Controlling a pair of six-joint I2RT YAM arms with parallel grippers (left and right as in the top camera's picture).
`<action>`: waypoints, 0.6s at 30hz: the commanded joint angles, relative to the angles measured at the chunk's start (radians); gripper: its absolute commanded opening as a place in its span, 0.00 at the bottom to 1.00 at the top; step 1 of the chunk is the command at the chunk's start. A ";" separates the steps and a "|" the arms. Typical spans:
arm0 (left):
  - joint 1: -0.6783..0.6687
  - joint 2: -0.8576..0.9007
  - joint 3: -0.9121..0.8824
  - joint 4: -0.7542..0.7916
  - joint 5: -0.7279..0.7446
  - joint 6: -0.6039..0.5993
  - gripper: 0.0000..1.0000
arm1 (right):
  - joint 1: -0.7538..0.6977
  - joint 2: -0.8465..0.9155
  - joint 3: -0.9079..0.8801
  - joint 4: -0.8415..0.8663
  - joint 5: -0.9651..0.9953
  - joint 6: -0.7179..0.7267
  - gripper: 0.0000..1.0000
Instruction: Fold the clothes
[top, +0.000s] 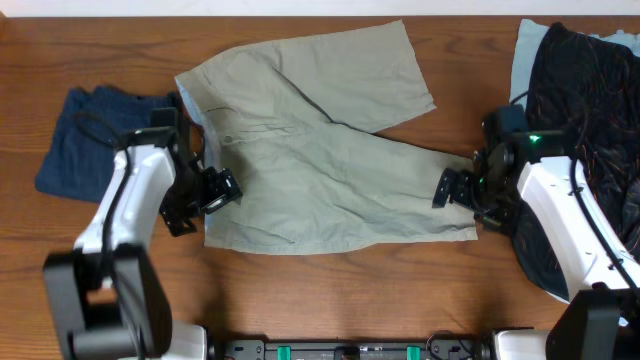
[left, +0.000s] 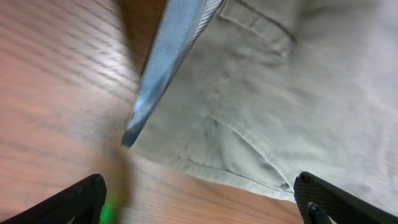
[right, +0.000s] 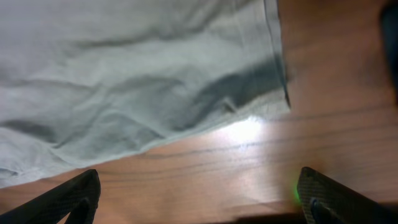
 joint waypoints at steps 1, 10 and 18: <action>0.003 -0.107 -0.046 -0.008 -0.040 -0.037 0.98 | -0.012 -0.014 -0.076 0.029 -0.096 0.053 0.99; 0.003 -0.237 -0.275 0.124 0.029 -0.128 0.98 | -0.012 -0.014 -0.286 0.224 -0.137 0.230 0.99; 0.003 -0.236 -0.431 0.307 0.095 -0.128 0.98 | -0.010 -0.014 -0.409 0.540 -0.090 0.327 0.89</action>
